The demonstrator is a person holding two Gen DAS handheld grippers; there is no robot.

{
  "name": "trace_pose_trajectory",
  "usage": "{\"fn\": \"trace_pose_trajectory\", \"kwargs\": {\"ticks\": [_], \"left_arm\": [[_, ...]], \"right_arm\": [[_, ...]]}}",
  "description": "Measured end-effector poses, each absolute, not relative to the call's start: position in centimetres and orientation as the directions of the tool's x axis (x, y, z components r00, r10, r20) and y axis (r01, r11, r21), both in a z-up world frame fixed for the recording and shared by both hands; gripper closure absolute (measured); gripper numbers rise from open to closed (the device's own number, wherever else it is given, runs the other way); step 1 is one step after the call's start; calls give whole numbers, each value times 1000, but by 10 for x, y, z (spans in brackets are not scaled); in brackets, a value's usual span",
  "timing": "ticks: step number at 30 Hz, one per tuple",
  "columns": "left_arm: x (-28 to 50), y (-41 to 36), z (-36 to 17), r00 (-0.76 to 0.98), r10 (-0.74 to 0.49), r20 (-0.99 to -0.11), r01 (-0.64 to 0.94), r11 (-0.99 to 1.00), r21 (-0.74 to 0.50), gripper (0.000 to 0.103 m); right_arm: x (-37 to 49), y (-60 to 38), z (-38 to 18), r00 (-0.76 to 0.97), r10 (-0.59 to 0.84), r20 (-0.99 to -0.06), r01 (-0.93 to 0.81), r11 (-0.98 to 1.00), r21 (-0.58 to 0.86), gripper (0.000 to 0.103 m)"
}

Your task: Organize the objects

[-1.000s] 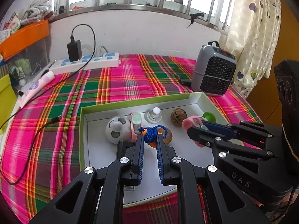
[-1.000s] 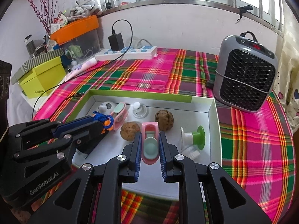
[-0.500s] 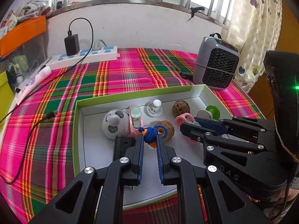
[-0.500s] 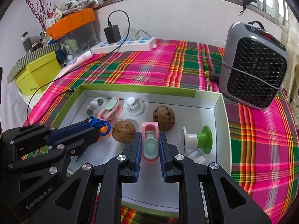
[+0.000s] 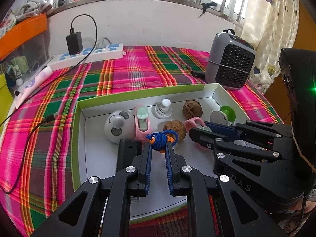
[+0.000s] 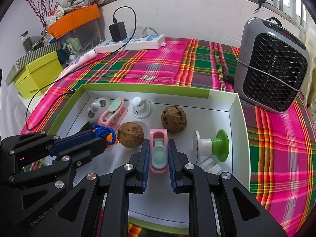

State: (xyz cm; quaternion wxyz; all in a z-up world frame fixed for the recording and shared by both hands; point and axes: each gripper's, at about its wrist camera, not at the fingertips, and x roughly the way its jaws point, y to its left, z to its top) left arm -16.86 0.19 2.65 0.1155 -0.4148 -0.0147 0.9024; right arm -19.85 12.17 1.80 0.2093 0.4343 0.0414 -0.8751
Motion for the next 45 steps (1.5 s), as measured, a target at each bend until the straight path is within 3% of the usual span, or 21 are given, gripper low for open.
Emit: {"fn": "trace_pose_trajectory", "kwargs": {"ticks": [15,19,21,45], "left_arm": [[-168,-1,28,-633,221,-742,-188,-974,-130,85],[-167,-3,30,-637,222,-739,-190,-973,-128,79],[-164,-3,31,-639,218,-738,-189,-974,-124,78],[-107,-4,54,-711,140,-689,-140,-989,-57,68]], "right_arm": [[-197,123,17,-540,-323,-777,389,-915,109,84],[-195,125,17,-543,-320,-776,380,-918,112,70],[-194,126,18,-547,-318,-775,376,-920,112,69],[-138,138,42,-608,-328,-723,362,-925,115,68]]}}
